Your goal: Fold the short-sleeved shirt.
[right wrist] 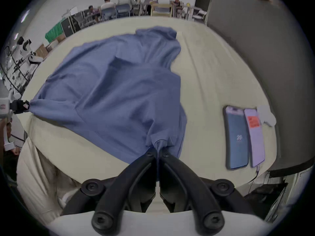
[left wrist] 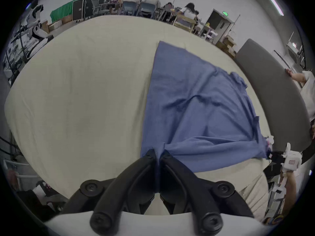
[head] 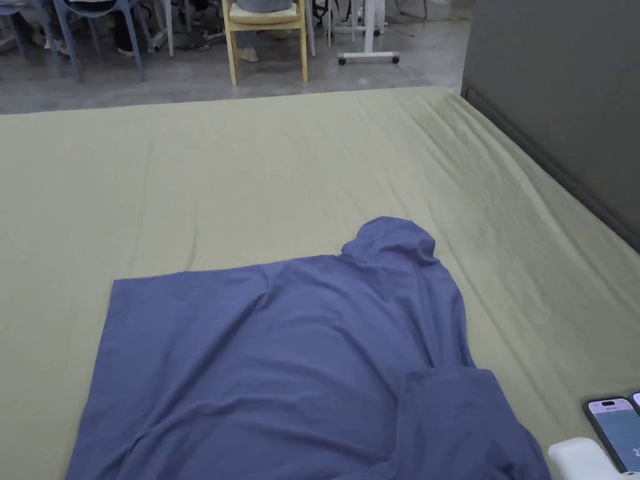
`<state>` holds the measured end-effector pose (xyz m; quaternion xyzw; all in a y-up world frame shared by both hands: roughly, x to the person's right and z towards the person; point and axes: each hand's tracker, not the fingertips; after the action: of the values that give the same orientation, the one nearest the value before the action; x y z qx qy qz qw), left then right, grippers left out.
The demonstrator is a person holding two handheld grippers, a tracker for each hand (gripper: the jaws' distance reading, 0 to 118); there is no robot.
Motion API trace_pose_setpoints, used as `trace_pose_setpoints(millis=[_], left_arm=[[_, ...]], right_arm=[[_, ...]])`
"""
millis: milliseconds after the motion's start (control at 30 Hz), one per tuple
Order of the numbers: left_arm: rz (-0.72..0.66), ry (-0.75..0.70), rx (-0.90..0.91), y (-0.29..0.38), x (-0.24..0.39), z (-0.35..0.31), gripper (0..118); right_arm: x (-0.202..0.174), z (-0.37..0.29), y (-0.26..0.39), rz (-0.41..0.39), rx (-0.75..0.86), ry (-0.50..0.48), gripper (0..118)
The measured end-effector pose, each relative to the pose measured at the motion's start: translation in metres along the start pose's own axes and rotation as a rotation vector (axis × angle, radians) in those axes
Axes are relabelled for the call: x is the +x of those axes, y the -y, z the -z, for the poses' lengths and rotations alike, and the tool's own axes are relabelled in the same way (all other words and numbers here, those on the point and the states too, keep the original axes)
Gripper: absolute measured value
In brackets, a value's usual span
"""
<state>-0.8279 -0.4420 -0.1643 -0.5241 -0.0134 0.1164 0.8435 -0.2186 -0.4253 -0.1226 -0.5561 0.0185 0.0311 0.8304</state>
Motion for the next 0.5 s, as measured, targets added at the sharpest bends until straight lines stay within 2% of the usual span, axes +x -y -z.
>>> trace_pose_setpoints(millis=[67, 133, 200, 233, 267, 300, 333, 367, 400, 433, 500], left_arm=[[-0.014, -0.004, -0.009, 0.001, -0.008, 0.015, 0], [-0.065, 0.016, -0.011, -0.001, -0.008, 0.016, 0], [-0.007, -0.014, -0.02, -0.004, -0.001, 0.014, 0], [0.034, -0.034, -0.024, -0.005, 0.002, 0.013, 1], [0.045, -0.044, -0.029, -0.006, 0.005, 0.012, 10], [0.029, -0.039, -0.027, -0.009, 0.008, 0.006, 44], [0.016, -0.038, -0.008, -0.014, 0.012, -0.008, 93], [-0.008, -0.037, 0.037, -0.019, 0.017, -0.022, 118], [-0.019, -0.001, 0.101, -0.025, 0.023, -0.039, 118], [-0.024, 0.076, 0.229, -0.03, 0.031, -0.057, 118], [0.007, 0.088, 0.266, -0.04, 0.049, -0.083, 118]], right_arm=[[0.002, 0.014, 0.001, -0.017, -0.042, 0.006, 3], [0.005, 0.021, -0.002, 0.004, -0.028, 0.001, 3], [0.007, 0.02, -0.006, 0.019, -0.051, -0.012, 4], [0.009, 0.021, -0.007, 0.021, -0.055, -0.019, 10], [0.011, 0.019, -0.008, 0.026, -0.055, -0.029, 29], [0.012, 0.013, -0.011, 0.026, -0.05, -0.025, 61], [0.013, 0.0, -0.015, 0.019, -0.015, -0.009, 105], [0.015, -0.014, -0.022, 0.037, 0.028, 0.026, 118], [0.019, -0.033, -0.027, 0.079, 0.108, 0.026, 116], [0.02, -0.049, -0.03, 0.132, 0.282, -0.011, 117], [0.015, -0.083, -0.043, 0.192, 0.325, -0.03, 118]])
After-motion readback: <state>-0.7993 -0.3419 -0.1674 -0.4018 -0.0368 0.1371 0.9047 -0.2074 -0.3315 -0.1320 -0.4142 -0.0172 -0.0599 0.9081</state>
